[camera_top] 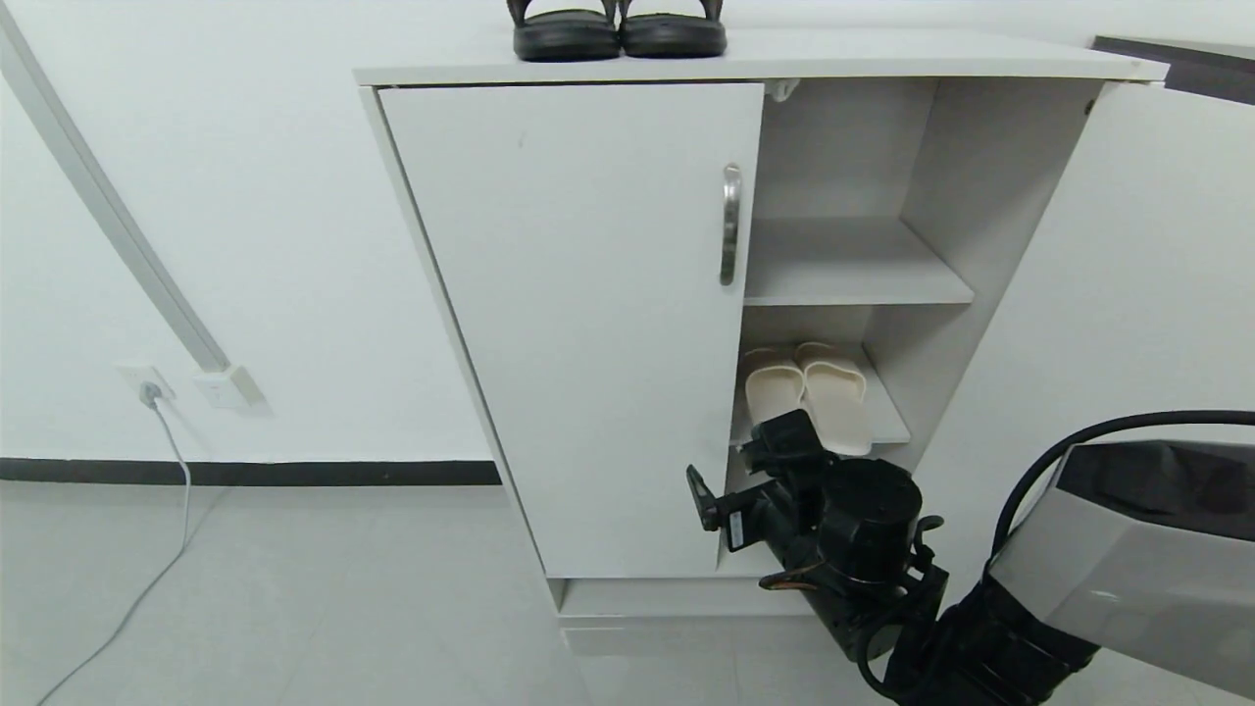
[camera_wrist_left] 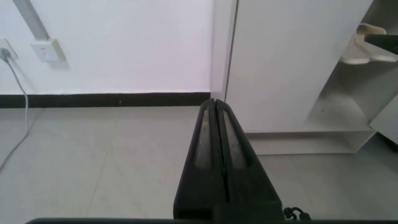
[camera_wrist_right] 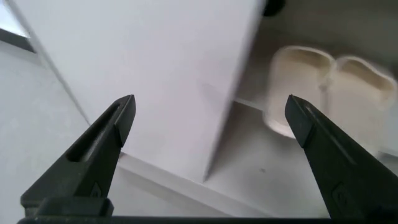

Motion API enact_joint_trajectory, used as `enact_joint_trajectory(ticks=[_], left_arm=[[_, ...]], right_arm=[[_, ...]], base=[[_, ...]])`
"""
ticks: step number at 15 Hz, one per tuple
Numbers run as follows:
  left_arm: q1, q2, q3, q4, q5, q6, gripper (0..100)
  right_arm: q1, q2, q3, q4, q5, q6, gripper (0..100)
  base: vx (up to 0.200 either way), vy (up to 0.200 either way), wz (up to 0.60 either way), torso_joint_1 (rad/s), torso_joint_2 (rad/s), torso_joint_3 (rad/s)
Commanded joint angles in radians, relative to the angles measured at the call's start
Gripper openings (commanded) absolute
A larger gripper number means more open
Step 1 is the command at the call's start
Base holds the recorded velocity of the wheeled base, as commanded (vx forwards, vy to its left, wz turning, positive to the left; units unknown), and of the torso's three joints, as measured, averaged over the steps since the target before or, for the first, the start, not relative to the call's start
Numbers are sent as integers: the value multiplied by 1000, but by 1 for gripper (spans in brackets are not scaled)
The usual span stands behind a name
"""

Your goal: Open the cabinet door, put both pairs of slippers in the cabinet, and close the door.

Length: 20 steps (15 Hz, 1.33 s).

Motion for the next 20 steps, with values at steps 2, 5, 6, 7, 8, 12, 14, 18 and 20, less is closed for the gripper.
enact_joint_trajectory(ticks=[2,5,6,7,8,12,14,18,20], left_arm=[[0,1,0,0,1,0,0],[0,1,0,0,1,0,0],[0,1,0,0,1,0,0],[0,1,0,0,1,0,0],[0,1,0,0,1,0,0],[0,1,0,0,2,-1,0],[0,1,0,0,2,0,0],[0,1,0,0,2,0,0],[0,1,0,0,2,0,0]], right_arm=[[-1,9,0,-4,-2,0,100],[-1,11,-2,-12,0,0,100],[-1,13,-2,-12,0,0,100],[-1,16,-2,-14,0,0,100],[-1,17,-3,-20,0,0,100],[-1,19,-2,-21,0,0,100],[-1,19,-3,-21,0,0,100],[1,19,-2,-21,0,0,100],[1,19,-2,-20,0,-6,100]], base=[[0,200,0,7,2,2],[0,200,0,4,1,4],[0,0,0,0,0,0],[0,0,0,0,0,0],[0,0,0,0,0,0],[0,0,0,0,0,0],[0,0,0,0,0,0],[0,0,0,0,0,0],[0,0,0,0,0,0]])
